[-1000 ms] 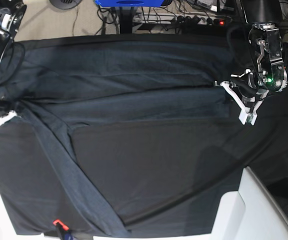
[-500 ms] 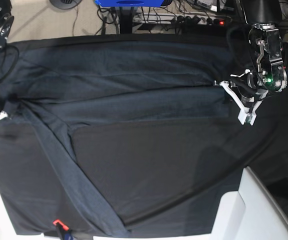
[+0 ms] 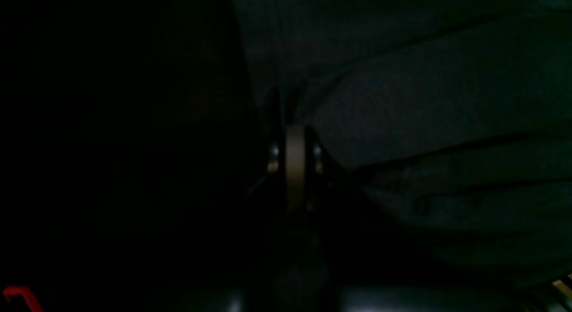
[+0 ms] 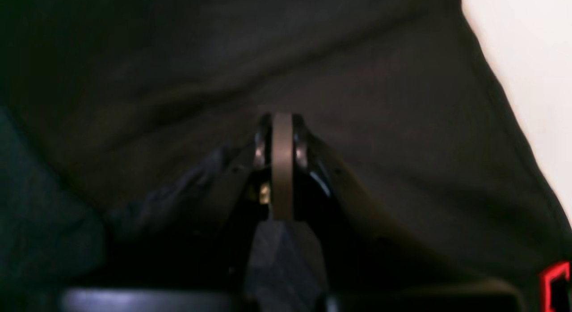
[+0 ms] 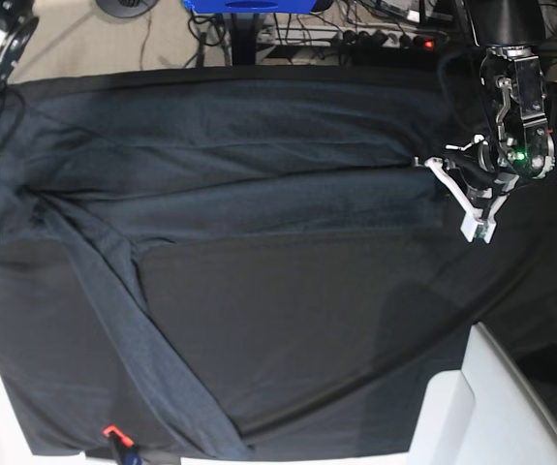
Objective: Fold the T-shirt properly
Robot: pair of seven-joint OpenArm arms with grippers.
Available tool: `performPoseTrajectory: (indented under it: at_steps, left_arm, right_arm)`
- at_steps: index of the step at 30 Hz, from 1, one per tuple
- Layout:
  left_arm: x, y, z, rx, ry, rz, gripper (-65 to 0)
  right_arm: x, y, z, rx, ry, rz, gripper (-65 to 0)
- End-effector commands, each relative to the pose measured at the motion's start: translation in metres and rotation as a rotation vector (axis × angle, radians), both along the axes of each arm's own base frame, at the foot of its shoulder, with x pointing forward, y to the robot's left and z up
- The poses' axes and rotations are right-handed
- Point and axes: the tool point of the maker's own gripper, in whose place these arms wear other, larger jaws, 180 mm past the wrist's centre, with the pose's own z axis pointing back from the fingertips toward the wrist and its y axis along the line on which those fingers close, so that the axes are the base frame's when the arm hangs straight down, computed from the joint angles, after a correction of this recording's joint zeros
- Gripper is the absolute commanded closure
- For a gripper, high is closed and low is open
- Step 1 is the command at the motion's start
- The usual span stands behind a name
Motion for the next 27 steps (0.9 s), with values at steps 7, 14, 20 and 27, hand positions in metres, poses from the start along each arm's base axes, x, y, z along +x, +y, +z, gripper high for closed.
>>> performPoseTrajectory:
  at_steps: [7,14,20,27]
  left_arm:
    - [0.010,0.005,0.012,0.013,-0.045,0.000,0.0]
    - [0.007,0.004,0.009,0.018,-0.034,-0.011,0.0]
    - [0.007,0.005,0.009,0.020,-0.032,-0.015,0.0]
    - [0.000,0.001,0.016,0.033,-0.045,-0.034,0.0]
  right_arm:
    - [0.016,0.029,0.005,0.032,-0.016,0.084,0.0]
    - [0.017,0.031,0.005,0.036,-0.017,0.084,0.0]
    - [0.017,0.031,0.005,0.036,-0.017,0.084,0.0]
    - [0.017,0.031,0.005,0.036,-0.017,0.084,0.0]
